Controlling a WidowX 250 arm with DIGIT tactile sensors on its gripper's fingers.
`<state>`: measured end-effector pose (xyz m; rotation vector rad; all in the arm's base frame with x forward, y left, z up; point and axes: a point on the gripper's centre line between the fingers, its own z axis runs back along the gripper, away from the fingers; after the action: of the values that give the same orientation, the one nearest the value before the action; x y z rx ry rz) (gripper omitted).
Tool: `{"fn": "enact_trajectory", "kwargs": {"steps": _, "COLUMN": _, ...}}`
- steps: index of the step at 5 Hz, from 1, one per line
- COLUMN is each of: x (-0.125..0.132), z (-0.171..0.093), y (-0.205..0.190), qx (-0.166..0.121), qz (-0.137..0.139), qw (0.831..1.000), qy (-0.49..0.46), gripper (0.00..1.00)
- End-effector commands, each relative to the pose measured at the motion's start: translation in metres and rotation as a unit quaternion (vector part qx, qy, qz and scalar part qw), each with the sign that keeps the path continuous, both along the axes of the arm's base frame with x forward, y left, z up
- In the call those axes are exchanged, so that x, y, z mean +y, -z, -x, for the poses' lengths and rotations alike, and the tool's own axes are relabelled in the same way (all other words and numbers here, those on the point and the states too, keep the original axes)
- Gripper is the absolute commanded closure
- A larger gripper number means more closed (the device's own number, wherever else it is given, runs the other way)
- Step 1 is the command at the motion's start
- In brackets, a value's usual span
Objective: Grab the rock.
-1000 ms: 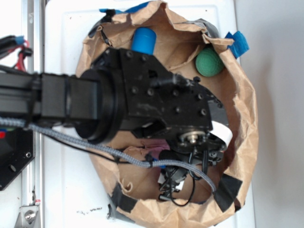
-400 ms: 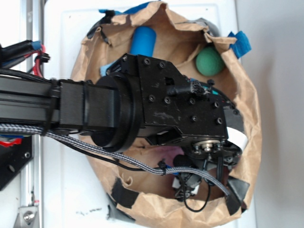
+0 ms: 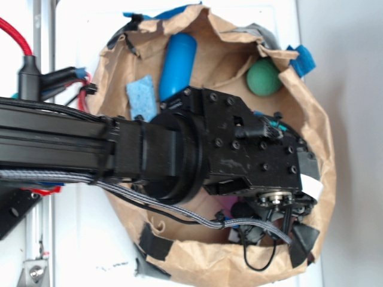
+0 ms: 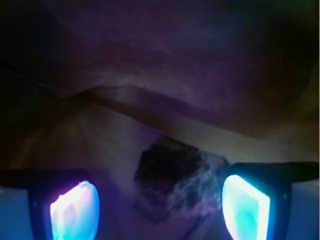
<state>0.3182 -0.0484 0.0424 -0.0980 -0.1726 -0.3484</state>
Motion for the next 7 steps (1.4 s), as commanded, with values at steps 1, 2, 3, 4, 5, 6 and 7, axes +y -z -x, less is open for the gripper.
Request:
{"fn": "enact_trajectory", "kwargs": {"steps": 1, "x": -0.012, "z": -0.017, "y": -0.006, "qx": -0.034, "qz": -0.005, "qw": 0.999, "qy": -0.002, "gripper": 1.0}}
{"fn": "enact_trajectory", "kwargs": {"steps": 2, "x": -0.008, "z": -0.015, "y": -0.007, "qx": -0.034, "qz": -0.004, "qw": 0.999, "qy": -0.002, "gripper": 1.0}}
{"fn": "enact_trajectory", "kwargs": {"steps": 3, "x": 0.003, "z": -0.015, "y": -0.007, "qx": -0.026, "qz": -0.01, "qw": 1.0, "qy": -0.013, "gripper": 1.0}}
{"fn": "enact_trajectory", "kwargs": {"steps": 4, "x": 0.014, "z": -0.004, "y": -0.025, "qx": -0.017, "qz": 0.001, "qw": 1.0, "qy": -0.022, "gripper": 1.0}}
{"fn": "enact_trajectory", "kwargs": {"steps": 5, "x": 0.028, "z": 0.018, "y": -0.056, "qx": -0.029, "qz": 0.001, "qw": 0.998, "qy": -0.06, "gripper": 1.0}}
{"fn": "enact_trajectory", "kwargs": {"steps": 6, "x": 0.04, "z": 0.029, "y": -0.08, "qx": -0.005, "qz": 0.005, "qw": 0.995, "qy": -0.101, "gripper": 1.0}}
{"fn": "enact_trajectory", "kwargs": {"steps": 7, "x": 0.056, "z": 0.035, "y": -0.1, "qx": 0.044, "qz": -0.017, "qw": 0.974, "qy": -0.22, "gripper": 1.0}}
